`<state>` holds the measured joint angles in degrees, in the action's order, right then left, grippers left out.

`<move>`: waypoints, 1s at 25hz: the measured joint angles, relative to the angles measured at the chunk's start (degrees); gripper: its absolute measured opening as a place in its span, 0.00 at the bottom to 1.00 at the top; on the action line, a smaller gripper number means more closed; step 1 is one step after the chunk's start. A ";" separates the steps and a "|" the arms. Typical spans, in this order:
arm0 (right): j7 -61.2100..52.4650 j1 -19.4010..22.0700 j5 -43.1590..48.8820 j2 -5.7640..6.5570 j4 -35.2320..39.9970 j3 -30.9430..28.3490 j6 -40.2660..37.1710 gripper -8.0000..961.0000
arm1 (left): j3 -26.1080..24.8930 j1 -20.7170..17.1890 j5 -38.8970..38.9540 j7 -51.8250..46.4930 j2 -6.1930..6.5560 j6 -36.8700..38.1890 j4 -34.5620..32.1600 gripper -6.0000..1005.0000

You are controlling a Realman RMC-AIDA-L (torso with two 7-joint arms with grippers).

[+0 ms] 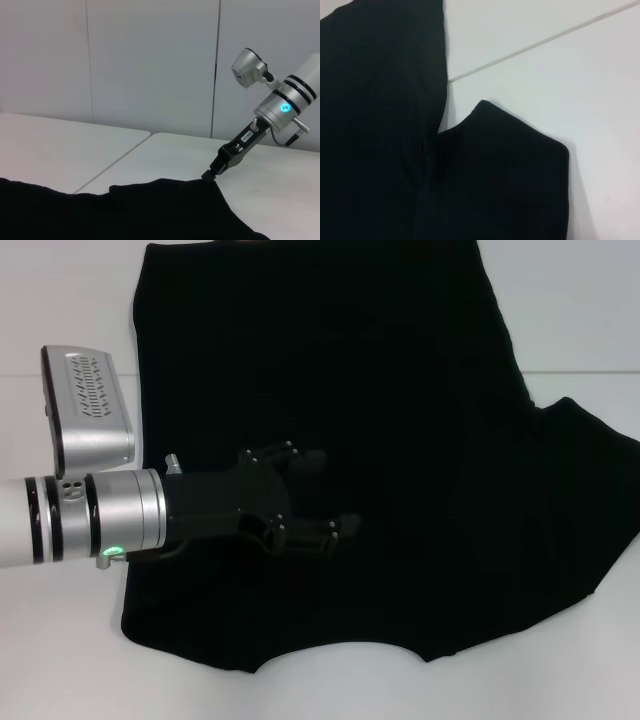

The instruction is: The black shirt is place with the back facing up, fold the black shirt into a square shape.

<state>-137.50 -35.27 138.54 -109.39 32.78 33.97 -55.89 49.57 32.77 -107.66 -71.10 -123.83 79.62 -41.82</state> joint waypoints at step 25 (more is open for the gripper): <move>4.94 -9.75 -6.10 -2.70 -0.31 9.77 -6.26 0.01 | 0.01 -0.17 0.35 -2.02 -0.01 -0.53 0.18 0.93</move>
<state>-132.55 -45.03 132.44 -112.09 32.47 43.74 -62.15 49.58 32.59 -107.30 -73.12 -123.84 79.09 -41.64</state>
